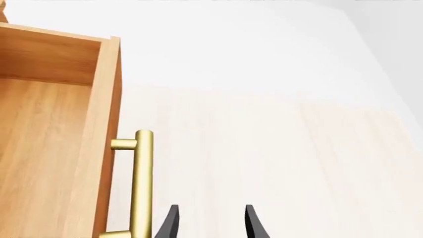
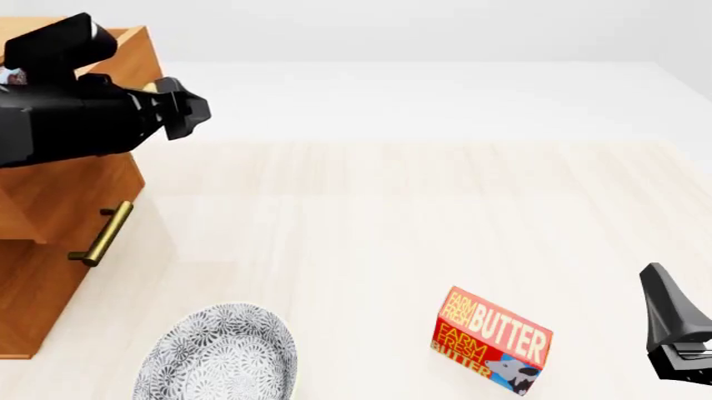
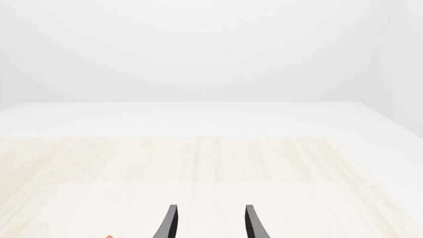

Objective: Put the chocolate pudding in the top drawer of the cabinet and close it.

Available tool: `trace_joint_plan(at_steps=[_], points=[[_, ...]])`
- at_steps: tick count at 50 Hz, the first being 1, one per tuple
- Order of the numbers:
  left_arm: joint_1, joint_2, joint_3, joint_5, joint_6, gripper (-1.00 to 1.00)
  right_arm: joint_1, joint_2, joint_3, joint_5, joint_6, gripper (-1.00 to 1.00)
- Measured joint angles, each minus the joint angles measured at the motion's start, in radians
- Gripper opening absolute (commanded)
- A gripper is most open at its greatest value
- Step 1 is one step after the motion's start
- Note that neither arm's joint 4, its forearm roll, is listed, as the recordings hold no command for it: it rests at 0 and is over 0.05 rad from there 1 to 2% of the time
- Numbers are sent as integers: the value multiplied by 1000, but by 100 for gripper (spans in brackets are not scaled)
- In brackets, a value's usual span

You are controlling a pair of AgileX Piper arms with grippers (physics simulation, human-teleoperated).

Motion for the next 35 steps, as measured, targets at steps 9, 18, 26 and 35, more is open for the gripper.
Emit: trace_joint_plan(at_steps=[9, 18, 26, 35], points=[[12, -4, 7, -9, 1, 100, 0, 0, 0, 0, 0, 100], [25, -8, 14, -11, 1, 100, 0, 0, 0, 0, 0, 100], [33, -10, 20, -14, 1, 100, 0, 0, 0, 0, 0, 100], [38, -11, 23, -16, 0, 100, 0, 0, 0, 0, 0, 100]])
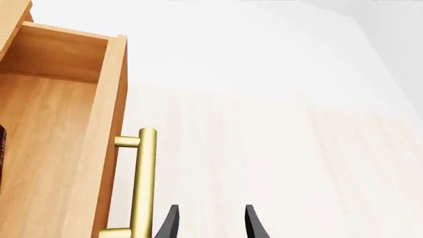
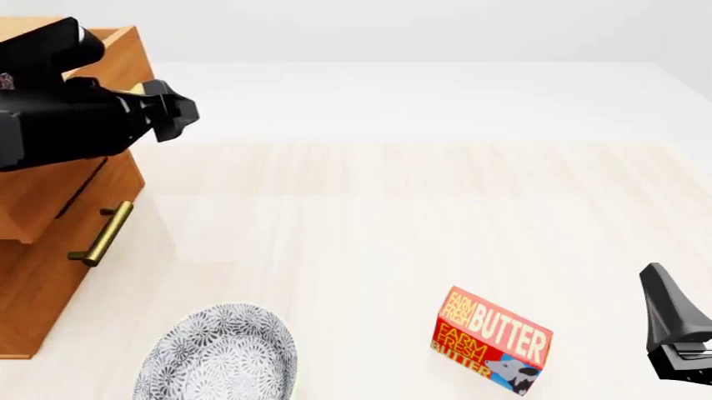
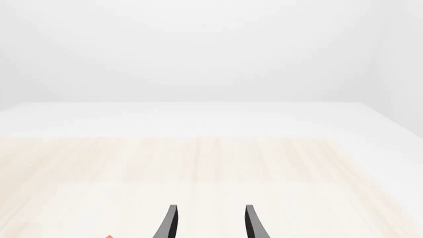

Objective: Put the chocolate pudding in the top drawer of the cabinet and close it.

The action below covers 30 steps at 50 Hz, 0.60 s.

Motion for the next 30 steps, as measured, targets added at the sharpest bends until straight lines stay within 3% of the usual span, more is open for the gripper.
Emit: trace_joint_plan(at_steps=[30], points=[[55, -15, 22, -11, 5, 100, 0, 0, 0, 0, 0, 100]])
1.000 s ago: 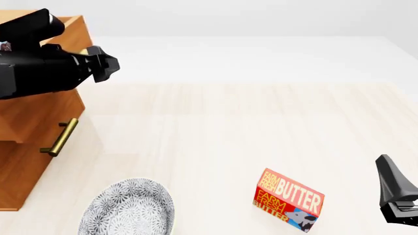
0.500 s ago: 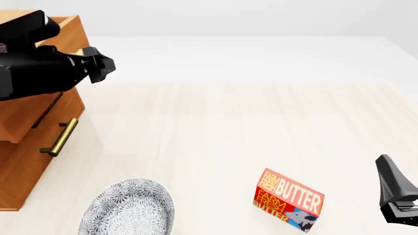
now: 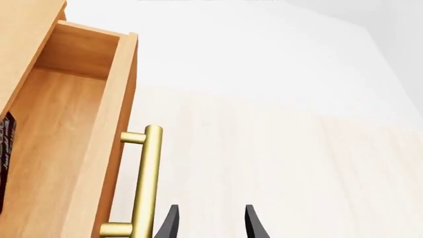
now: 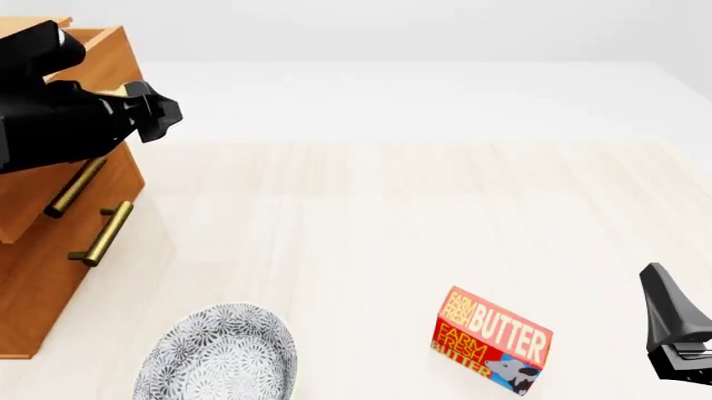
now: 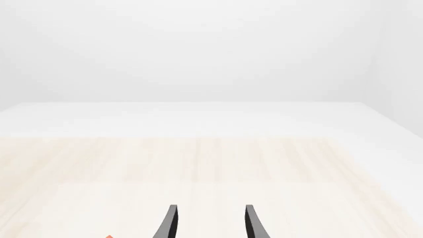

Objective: Put the chocolate pudding in the top drawer of the cabinet and close it.

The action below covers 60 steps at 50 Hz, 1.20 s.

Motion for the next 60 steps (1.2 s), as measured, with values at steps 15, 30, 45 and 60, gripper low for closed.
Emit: trace_joint_plan(at_steps=[15, 30, 45, 60], points=[[30, -6, 12, -6, 14, 100, 0, 0, 0, 0, 0, 100], [64, -15, 35, -20, 32, 100, 0, 0, 0, 0, 0, 100], [95, -19, 48, -32, 41, 100, 0, 0, 0, 0, 0, 100], [121, -25, 52, -24, 51, 100, 0, 0, 0, 0, 0, 100]])
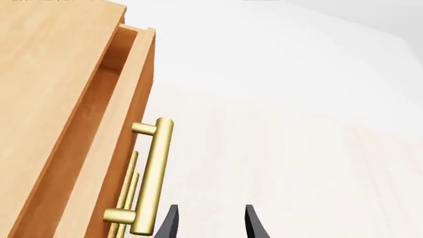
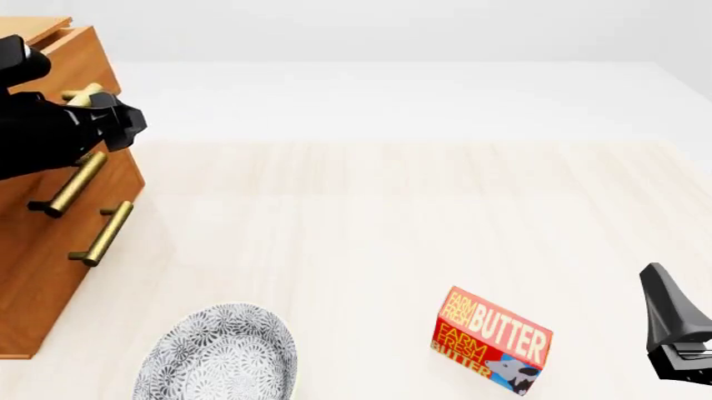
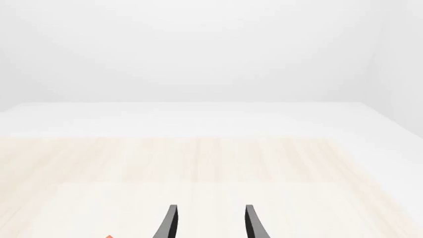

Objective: Put the chocolate pudding in the top drawer of the cabinet and close it.

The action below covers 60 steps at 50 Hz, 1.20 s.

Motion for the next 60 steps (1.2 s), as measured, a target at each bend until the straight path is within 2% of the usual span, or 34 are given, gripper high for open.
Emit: trace_joint_plan(at_steps=[19, 33, 53, 60], points=[[44, 7, -7, -4, 20, 100, 0, 0, 0, 0, 0, 100], [131, 15, 18, -50, 64, 100, 0, 0, 0, 0, 0, 100], [182, 13, 43, -84, 185, 100, 0, 0, 0, 0, 0, 100], [182, 7, 48, -84, 208, 100, 0, 0, 0, 0, 0, 100]])
